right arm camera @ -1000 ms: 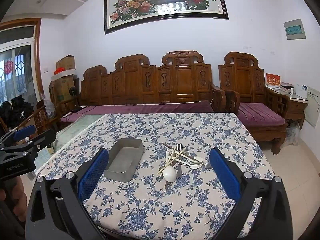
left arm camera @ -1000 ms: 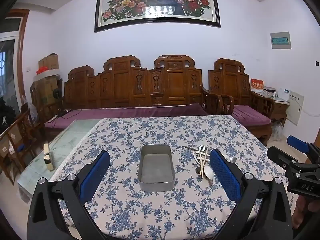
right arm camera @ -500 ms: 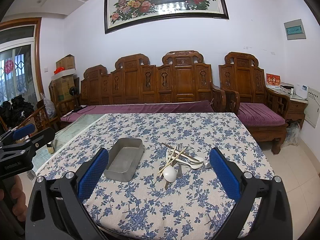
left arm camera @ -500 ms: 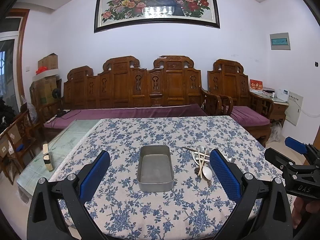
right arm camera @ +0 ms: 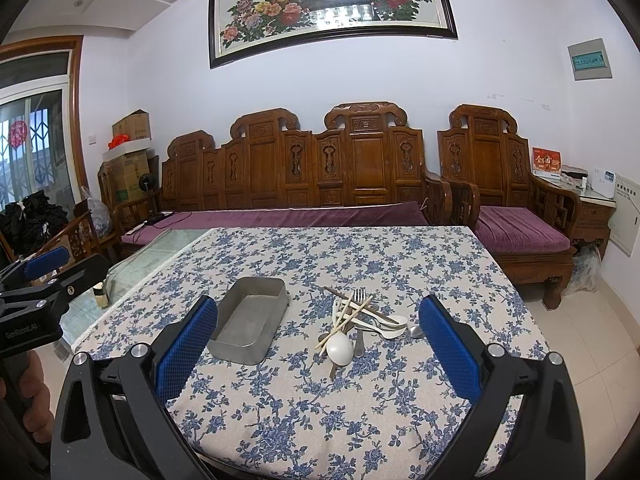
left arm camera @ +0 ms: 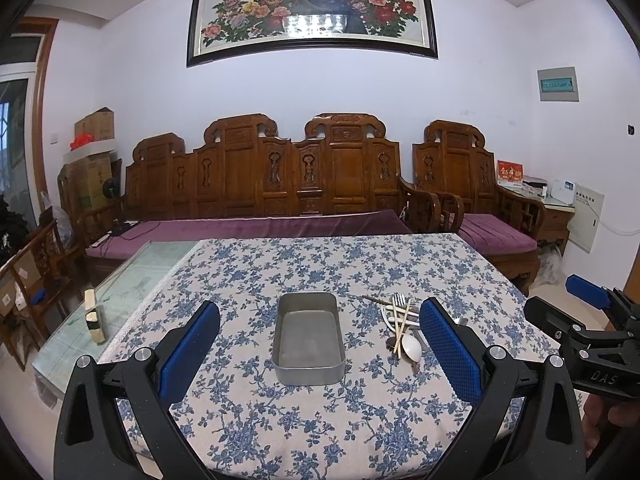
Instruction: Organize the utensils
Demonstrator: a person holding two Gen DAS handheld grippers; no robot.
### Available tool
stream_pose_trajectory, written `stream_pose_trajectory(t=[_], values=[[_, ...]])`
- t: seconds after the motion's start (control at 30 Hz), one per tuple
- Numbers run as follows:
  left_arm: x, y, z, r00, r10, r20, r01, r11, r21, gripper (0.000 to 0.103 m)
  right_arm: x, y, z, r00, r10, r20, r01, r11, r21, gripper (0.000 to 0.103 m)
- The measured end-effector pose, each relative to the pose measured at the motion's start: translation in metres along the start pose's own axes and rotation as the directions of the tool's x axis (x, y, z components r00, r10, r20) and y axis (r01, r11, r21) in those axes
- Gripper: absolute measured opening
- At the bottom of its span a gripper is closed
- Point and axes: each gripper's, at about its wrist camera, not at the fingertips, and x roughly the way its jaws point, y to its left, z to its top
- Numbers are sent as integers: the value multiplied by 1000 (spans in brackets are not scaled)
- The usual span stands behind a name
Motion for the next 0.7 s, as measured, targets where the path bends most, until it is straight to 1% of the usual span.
stream_pose_trajectory(t=[0.7], values=[[-1, 1, 0, 1000, -3, -3, 3, 1000, -2, 97, -1, 0, 1, 1000, 1, 1, -1, 1000, 1, 101]])
